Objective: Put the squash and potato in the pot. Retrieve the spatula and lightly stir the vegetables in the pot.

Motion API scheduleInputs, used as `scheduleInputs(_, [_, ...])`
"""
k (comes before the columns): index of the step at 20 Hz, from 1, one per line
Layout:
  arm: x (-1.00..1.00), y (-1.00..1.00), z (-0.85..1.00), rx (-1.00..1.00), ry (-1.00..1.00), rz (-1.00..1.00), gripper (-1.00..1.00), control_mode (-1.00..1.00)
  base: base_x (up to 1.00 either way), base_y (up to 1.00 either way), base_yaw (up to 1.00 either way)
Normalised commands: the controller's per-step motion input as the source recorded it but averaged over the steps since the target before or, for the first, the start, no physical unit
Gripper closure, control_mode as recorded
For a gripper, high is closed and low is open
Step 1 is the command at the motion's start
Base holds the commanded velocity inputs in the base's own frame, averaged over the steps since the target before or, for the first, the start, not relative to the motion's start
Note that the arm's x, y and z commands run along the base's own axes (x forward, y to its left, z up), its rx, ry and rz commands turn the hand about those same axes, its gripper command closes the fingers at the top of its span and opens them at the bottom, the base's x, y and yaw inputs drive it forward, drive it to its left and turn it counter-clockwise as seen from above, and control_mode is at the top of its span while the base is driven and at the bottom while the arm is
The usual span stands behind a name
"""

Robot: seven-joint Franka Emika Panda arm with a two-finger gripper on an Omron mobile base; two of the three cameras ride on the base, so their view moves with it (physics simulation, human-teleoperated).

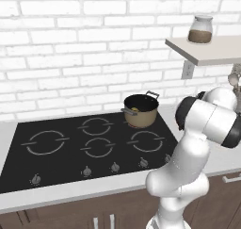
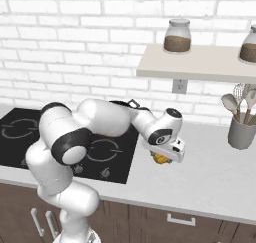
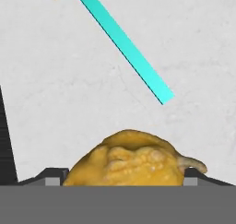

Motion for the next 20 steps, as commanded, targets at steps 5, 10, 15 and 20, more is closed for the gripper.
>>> scheduleInputs(5, [-0.06,1.00,0.63,-0.07,-0.13,0.01,1.00,-1.00,0.00,0.00,0.00])
scheduleInputs(10, [-0.10,0.88,0.88,-0.10,-0.14,0.09,1.00,-1.00,0.00,0.00,0.00])
scheduleInputs(15, [0.00,0.80,0.86,-0.01,-0.17,0.11,1.00,-1.00,0.00,0.00,0.00])
scheduleInputs(20, [0.20,0.83,0.48,-0.02,-0.10,0.06,1.00,-1.00,0.00,0.00,0.00])
